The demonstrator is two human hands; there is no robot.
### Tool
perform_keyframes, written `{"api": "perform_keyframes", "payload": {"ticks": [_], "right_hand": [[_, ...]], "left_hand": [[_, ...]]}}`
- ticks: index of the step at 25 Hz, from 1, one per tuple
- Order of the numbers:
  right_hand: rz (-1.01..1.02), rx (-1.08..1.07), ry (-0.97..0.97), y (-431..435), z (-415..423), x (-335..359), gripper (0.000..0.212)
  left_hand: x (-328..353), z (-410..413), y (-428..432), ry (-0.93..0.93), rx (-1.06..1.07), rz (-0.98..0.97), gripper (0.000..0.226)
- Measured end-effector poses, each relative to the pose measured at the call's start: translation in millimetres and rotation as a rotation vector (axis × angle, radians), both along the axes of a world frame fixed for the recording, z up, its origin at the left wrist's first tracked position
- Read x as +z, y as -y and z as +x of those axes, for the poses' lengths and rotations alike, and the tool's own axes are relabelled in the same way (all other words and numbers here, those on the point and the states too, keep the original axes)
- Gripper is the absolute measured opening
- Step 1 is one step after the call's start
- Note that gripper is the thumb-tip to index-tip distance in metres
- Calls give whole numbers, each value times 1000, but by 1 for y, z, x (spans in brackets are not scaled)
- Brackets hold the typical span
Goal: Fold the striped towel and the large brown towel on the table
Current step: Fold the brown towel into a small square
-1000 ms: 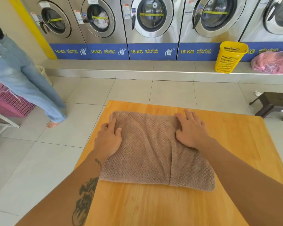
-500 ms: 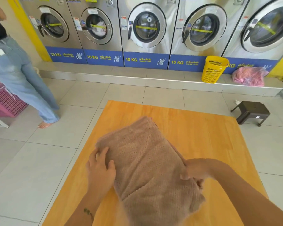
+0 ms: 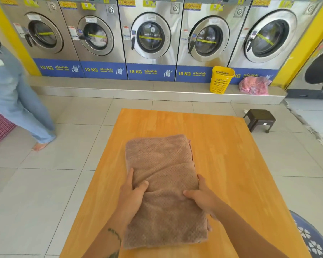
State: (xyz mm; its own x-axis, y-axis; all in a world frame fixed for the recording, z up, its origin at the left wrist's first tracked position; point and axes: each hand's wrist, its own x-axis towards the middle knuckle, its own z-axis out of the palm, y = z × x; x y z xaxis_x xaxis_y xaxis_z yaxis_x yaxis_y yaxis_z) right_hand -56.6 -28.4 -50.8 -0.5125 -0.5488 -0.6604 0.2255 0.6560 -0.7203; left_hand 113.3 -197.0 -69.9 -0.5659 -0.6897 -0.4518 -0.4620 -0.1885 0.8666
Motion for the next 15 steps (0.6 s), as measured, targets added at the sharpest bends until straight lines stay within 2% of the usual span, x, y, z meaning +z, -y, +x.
{"api": "perform_keyframes", "payload": {"ticks": [4,9,12,15], "right_hand": [[-78,-112,140,-34,40,-6,94],[-307,-283,-23,-54,81,-11,76],[-363,-256,-71,-68,94,-13,86],[-314,-165,-82,-89,94,-7,93]], "left_hand": [[0,43,-8,12,-110,-39,81],[3,68,-34,-115,-108,16,86],[6,72,-44,-118,-258,92,96],[10,68,-59,-130,-309,56,95]]}}
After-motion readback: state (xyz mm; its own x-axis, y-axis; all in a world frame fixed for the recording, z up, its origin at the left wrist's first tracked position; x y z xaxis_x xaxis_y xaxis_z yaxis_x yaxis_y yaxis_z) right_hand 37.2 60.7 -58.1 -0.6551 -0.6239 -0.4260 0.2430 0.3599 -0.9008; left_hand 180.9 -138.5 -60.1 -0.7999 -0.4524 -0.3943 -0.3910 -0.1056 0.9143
